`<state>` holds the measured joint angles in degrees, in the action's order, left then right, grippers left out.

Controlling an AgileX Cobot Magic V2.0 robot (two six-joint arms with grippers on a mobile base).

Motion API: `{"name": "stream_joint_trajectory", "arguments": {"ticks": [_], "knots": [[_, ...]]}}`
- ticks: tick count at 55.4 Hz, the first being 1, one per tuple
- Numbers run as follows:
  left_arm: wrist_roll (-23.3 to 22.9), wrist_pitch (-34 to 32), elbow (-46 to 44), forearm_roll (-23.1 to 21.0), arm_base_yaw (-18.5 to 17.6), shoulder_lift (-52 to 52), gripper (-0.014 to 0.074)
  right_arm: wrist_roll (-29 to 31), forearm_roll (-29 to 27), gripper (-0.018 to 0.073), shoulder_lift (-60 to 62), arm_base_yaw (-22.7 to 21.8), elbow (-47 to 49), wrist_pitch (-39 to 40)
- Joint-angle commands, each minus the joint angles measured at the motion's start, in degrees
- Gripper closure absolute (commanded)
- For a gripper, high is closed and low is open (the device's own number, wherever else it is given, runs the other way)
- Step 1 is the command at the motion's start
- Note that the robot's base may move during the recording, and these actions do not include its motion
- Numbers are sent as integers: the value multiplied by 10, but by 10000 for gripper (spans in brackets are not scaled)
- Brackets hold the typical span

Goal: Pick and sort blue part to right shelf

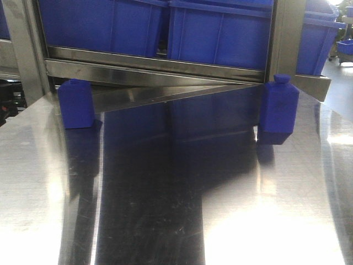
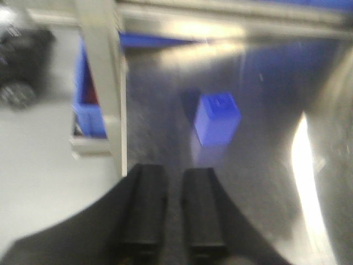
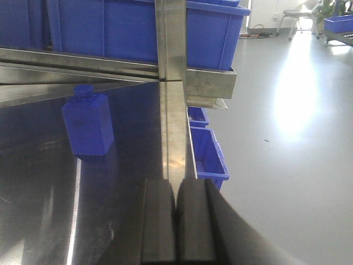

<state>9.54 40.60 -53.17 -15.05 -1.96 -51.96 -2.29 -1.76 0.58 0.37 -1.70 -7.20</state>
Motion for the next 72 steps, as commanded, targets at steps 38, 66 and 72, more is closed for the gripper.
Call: {"name": "stream_joint_trajectory", "arguments": {"ticks": [38,66,72], "knots": [[-23,105,-390,-22,-89,-418,8,-1,1,517,10,-2,5,53],[-240,209,-550,121,-133,-609,8,-1,1,517,10,-2,5,55],[-249,208,-550,115,-125,-633,8,-1,1,517,10,-2,5,58]]}}
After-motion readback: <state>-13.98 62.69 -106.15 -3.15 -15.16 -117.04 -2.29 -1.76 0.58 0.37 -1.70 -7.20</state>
